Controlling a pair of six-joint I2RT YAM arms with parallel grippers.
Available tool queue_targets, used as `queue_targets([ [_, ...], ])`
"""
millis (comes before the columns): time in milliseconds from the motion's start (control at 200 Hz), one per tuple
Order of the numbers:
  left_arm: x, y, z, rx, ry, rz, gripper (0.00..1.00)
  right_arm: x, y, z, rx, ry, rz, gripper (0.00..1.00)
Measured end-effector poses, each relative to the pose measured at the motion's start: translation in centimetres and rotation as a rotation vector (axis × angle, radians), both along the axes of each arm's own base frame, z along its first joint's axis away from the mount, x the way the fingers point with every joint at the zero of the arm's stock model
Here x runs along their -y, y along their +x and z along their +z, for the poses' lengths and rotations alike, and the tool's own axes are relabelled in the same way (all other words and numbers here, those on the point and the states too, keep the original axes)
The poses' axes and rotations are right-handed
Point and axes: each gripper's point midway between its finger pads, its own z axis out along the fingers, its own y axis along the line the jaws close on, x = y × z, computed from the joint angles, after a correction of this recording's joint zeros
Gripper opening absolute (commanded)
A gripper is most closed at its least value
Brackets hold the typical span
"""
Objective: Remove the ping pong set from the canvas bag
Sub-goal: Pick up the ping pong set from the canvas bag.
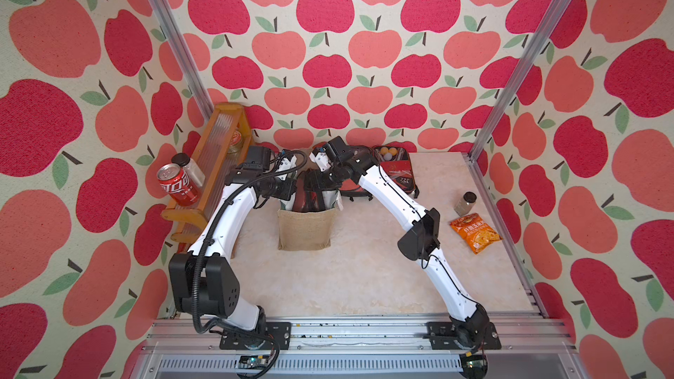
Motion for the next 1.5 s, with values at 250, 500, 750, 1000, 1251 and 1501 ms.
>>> queue_targets([
  [250, 0.1, 0.1, -0.2, -0.007, -0.003, -0.003, 0.0, -0.9, 0.3, 0.1, -0.004, 0.037, -0.002, 0.57],
  [500, 0.4, 0.1, -0.2, -0.008, -0.007, -0.011, 0.0, -1.4, 0.8, -0.9, -0.01, 0.046, -0.007, 0.57],
  [750, 0.5, 0.1, -0.2, -0.009, -0.012, -0.015, 0.0, -1.1, 1.2, -1.1, 0.007, 0.025, -0.029, 0.57],
  [1000, 1.0, 0.2, 0.0, -0.008, -0.019, -0.026, 0.0, -0.5, 1.8, -2.5, 0.022, -0.028, -0.06, 0.58],
  [1251, 1.3, 0.2, 0.0, -0.008, -0.021, -0.035, 0.0, -1.2, 1.8, -3.6, 0.034, -0.04, -0.055, 0.58],
  [1501, 1.7, 0.2, -0.5, -0.021, -0.017, -0.044, 0.0, -2.3, 1.4, -3.8, 0.036, -0.011, -0.03, 0.52],
])
